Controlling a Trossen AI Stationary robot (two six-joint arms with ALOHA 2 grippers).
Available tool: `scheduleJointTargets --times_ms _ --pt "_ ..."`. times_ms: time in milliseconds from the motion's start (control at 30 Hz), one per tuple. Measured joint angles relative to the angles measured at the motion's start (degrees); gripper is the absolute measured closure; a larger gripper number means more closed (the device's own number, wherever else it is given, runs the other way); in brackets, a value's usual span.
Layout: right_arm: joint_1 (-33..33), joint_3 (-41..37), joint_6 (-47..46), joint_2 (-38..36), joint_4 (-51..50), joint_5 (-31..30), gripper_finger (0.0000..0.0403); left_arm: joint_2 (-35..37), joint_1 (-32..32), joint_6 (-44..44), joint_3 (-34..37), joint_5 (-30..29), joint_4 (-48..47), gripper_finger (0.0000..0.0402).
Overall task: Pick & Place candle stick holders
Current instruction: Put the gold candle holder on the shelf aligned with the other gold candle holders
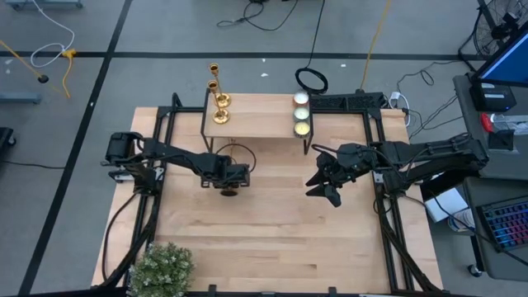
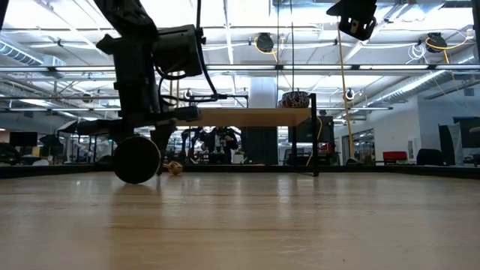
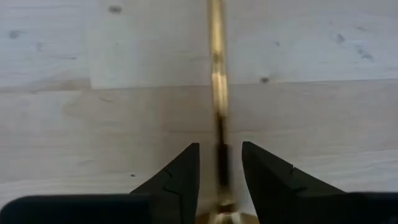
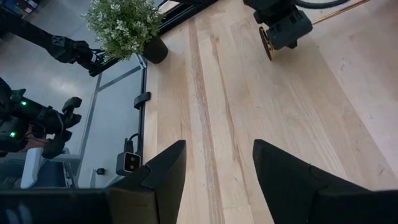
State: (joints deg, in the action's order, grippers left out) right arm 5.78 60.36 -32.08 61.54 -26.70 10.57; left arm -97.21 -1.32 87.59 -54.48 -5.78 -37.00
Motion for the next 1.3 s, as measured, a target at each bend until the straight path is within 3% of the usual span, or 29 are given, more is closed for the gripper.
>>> scheduleJointTargets --times_ms 167,400,600,800,1067,1233,1300 --pt "0.00 -0.02 -0.02 0.00 -0.65 0.02 0.0220 0.08 0.00 0.39 0.00 0.17 -0.78 0.0289" --pt "0.00 -0.02 -0.02 0.00 -0.64 0.00 0.0220 0.20 0.25 -0.59 -0.02 1.77 0.51 0.0379" --pt "0.00 -0.02 -0.24 0.00 -0.57 0.00 0.0220 0.24 1.21 -0.13 -0.13 3.60 1.60 0.0385" --pt "0.00 -0.02 -2.27 -0.02 1.51 0.14 0.0220 2.73 6.01 3.53 -1.47 2.21 3.01 0.0385" --pt "-0.72 -0.02 -6.24 -0.02 9.54 5.90 0.0220 8.81 18.21 12.21 -6.18 -7.40 4.52 0.0385" --pt "-2.23 -0.02 -7.96 -0.02 13.92 6.96 0.0220 11.31 26.89 14.51 -10.86 -21.46 4.36 0.0385" --pt "-3.27 -0.02 -9.11 -0.02 16.33 8.83 0.0220 11.48 29.57 11.12 -13.41 -28.57 4.22 0.0385"
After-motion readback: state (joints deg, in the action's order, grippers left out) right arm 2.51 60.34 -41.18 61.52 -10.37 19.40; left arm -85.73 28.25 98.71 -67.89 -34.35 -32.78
